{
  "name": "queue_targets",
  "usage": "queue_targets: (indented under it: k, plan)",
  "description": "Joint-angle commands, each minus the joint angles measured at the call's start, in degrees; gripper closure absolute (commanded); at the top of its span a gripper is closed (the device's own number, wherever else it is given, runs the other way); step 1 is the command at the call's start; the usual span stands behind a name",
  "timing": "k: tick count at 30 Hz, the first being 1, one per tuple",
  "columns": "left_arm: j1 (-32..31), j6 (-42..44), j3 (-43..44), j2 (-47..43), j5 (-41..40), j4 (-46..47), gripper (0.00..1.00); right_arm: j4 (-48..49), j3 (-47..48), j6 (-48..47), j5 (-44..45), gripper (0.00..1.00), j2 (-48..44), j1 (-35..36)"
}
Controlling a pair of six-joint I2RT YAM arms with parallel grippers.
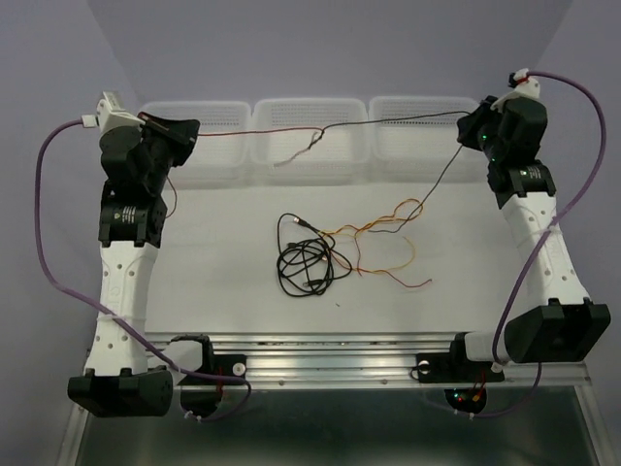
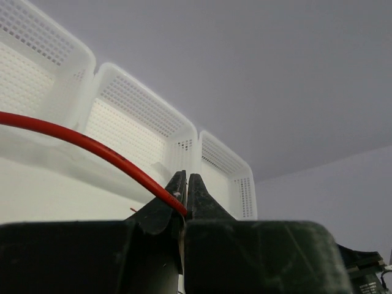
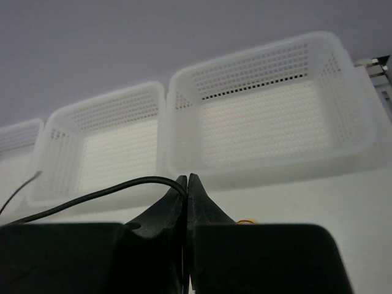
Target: Untangle the cables
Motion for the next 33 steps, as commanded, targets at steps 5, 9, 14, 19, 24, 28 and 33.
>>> queue_targets:
  k: [5,9,14,19,24,28,33]
  plan:
    - [12.3,0.4,-2.4,-4.0,7.0,2.4,1.00,2.1,0.5,5.1,-10.3,0.99,-1.0,-15.2]
    - [18.6,0.2,-5.5,-4.6,12.8,2.5,1.00,2.1,2.4,6.0,-12.5,0.99,-0.5,-18.8]
    - [27.5,0.0,-10.6,-6.0,20.0,4.1,1.00,2.1,3.3,8.4,-16.4,0.99,-0.2,-24.3]
    - [33.1,4.3,-8.1,-5.4,21.0,-2.2,1.00,2.1,5.6,10.2,-20.6,0.99,0.6,-30.8]
    - [34.5,5.3,-8.7,-6.5,24.0,-1.3,1.00,2.2,7.8,9.4,-26.5,0.99,0.7,-32.4]
    - [32.7,5.6,-10.2,-9.2,24.9,-0.4,1.00,4.9,7.6,10.3,-33.1,0.99,-0.1,-32.4]
    - [22.6,6.7,-11.2,-9.8,21.8,0.3,1.00,3.6,12.5,7.0,-35.9,0.99,1.2,-27.0]
